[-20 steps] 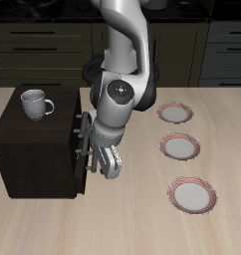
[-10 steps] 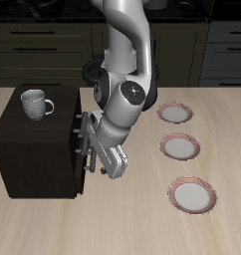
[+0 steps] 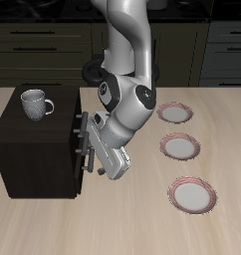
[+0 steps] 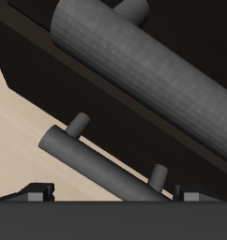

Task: Close the bottom drawer

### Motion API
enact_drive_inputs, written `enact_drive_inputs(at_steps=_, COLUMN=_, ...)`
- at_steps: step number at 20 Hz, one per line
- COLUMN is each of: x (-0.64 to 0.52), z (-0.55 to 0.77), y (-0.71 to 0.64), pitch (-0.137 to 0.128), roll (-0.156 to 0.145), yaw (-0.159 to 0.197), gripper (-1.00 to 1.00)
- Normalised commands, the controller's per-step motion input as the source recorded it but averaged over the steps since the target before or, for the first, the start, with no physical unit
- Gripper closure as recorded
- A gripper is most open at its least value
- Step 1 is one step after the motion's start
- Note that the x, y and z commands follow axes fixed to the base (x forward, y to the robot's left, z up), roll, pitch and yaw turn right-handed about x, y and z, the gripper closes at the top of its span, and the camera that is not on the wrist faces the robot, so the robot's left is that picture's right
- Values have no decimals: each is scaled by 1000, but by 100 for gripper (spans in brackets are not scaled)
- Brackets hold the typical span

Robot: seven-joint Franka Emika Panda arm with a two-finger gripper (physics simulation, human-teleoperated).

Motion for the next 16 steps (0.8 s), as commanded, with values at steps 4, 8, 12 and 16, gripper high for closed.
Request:
enact_drive_inputs(at_steps=4, x=39, z=122, y=-338, pitch=-27, roll=-52, yaw=81, gripper=-100)
enact_drive_inputs(at_steps=8, x=-41, z=89, y=-460, pitch=-2, roll=-80, yaw=56, gripper=-100)
enact_drive_inputs(at_steps=12, x=-94, z=251, y=-276, pitch=-44, roll=-39, yaw=50, gripper=-100)
enact_drive_inputs(at_steps=16, x=-162, z=423, y=-267, pitch=-78, roll=-23, yaw=59, gripper=-100)
